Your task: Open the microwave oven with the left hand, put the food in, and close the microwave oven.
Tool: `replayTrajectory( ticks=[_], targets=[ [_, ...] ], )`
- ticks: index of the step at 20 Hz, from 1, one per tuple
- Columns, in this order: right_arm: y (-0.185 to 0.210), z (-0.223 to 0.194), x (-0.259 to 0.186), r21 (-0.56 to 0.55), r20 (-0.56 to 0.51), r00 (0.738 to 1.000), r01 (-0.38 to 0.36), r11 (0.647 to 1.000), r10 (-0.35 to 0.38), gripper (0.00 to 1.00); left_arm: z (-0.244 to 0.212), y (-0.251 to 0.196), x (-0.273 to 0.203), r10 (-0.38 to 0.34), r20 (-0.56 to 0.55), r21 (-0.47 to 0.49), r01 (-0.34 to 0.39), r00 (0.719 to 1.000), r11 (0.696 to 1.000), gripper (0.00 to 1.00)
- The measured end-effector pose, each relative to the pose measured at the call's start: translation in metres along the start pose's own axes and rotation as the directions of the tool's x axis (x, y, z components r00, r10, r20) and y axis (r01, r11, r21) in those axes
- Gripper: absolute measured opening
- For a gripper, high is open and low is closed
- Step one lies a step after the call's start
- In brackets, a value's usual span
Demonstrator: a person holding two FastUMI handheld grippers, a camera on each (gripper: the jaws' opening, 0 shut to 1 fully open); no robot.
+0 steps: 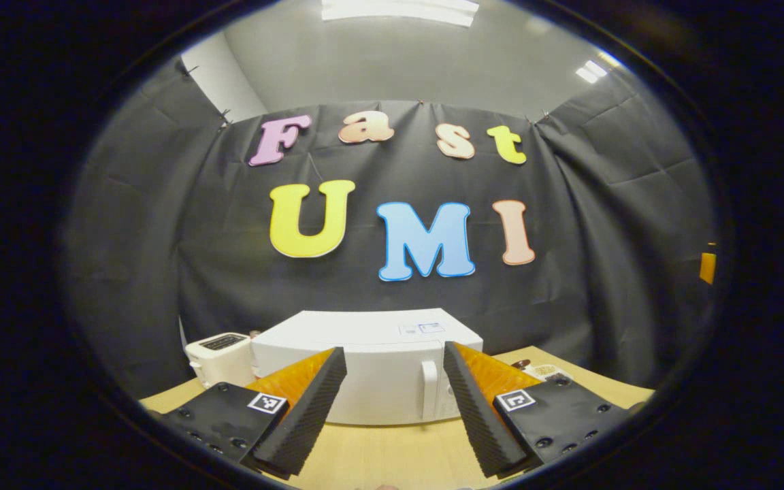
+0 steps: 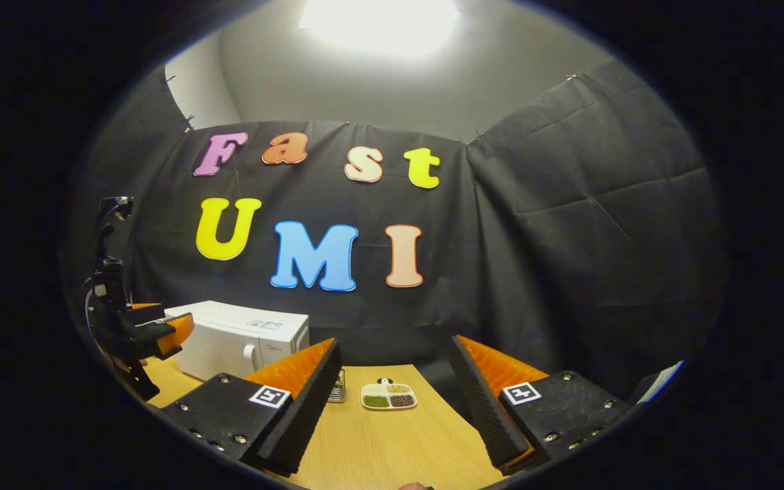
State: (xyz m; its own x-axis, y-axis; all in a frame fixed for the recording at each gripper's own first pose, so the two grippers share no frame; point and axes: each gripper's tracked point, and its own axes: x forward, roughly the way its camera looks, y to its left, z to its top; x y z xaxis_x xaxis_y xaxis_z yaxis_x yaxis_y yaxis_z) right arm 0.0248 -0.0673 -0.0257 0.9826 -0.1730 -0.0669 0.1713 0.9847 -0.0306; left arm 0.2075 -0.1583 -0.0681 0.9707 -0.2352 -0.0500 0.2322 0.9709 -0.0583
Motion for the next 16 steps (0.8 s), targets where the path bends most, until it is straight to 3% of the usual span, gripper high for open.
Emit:
replayTrajectory(
  ticks=[8, 16],
  targets=[
    [-0.012, -0.014, 0.006, -0.004, -0.051, 0.985, 0.167, 0.986, -0.167, 0.98, -0.069, -0.04, 0.095, -0.107, -0.081, 0.043, 0.111, 0.991, 0.993, 0.96],
    [-0.028, -0.014, -0.006, -0.05, -0.064, 0.964, 0.254, 0.966, -0.256, 0.98, -0.144, -0.061, 0.139, -0.127, -0.22, 0.029, 0.137, 0.967, 0.99, 0.96]
  ],
)
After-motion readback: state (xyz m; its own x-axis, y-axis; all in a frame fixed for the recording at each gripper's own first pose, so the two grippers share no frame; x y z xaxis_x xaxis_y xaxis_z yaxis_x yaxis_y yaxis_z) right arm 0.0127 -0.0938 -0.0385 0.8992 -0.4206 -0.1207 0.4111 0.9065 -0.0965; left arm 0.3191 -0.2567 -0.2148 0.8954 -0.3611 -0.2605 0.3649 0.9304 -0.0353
